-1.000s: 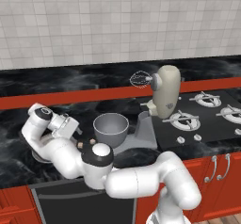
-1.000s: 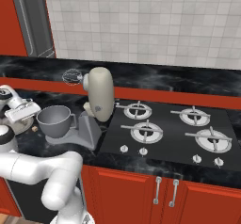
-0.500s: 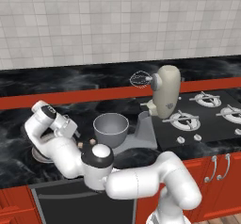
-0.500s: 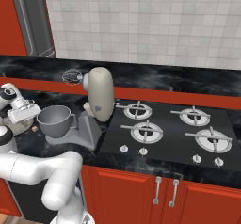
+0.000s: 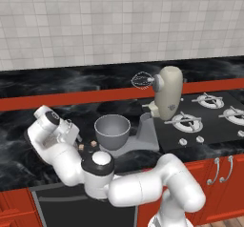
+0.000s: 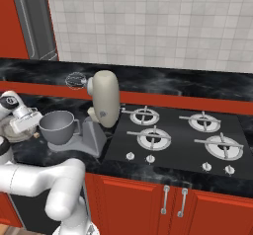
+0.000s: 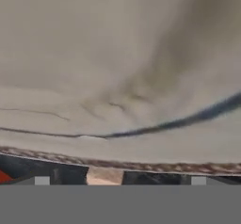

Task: Add butter and sugar cubes to the stand mixer bowl and then turn on the stand mixer to begin making frosting.

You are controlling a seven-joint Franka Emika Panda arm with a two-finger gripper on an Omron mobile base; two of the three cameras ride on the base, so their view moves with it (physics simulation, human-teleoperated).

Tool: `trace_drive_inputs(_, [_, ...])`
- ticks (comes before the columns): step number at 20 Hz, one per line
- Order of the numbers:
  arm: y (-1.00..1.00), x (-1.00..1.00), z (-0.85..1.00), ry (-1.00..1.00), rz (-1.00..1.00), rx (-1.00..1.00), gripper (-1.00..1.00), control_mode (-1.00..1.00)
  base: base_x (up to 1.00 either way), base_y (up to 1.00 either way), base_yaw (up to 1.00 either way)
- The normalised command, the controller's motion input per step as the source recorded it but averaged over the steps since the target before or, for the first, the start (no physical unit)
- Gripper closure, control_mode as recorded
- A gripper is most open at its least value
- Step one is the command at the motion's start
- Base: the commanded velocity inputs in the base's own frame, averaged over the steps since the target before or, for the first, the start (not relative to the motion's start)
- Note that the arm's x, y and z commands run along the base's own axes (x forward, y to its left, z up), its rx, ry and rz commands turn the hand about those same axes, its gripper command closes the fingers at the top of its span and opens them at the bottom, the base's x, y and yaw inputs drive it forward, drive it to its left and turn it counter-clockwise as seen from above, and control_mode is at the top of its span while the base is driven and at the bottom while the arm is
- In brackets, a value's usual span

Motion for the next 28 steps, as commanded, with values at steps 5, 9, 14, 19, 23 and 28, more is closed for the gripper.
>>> trace_drive_inputs(5, [0.0,-0.24,-0.06,-0.04,0.0,0.0,-1.0,-1.0,0.0,0.0,0.0])
trace_drive_inputs(9, [-0.01,-0.48,-0.03,0.0,0.0,0.0,-1.0,-1.0,0.0,0.0,0.0])
trace_drive_inputs(14, [-0.22,-0.11,-0.06,0.0,0.0,0.0,-1.0,-1.0,0.0,0.0,0.0])
trace_drive_inputs(19, [-0.13,0.08,-0.01,0.0,0.0,0.0,-1.0,-1.0,0.0,0.0,0.0])
trace_drive_inputs(23, [-0.01,0.01,-0.03,0.0,0.0,0.0,1.0,-1.0,0.0,0.0,0.0])
trace_drive_inputs(28, [0.06,0.08,-0.09,0.0,0.0,0.03,1.0,-1.0,0.0,0.0,0.0])
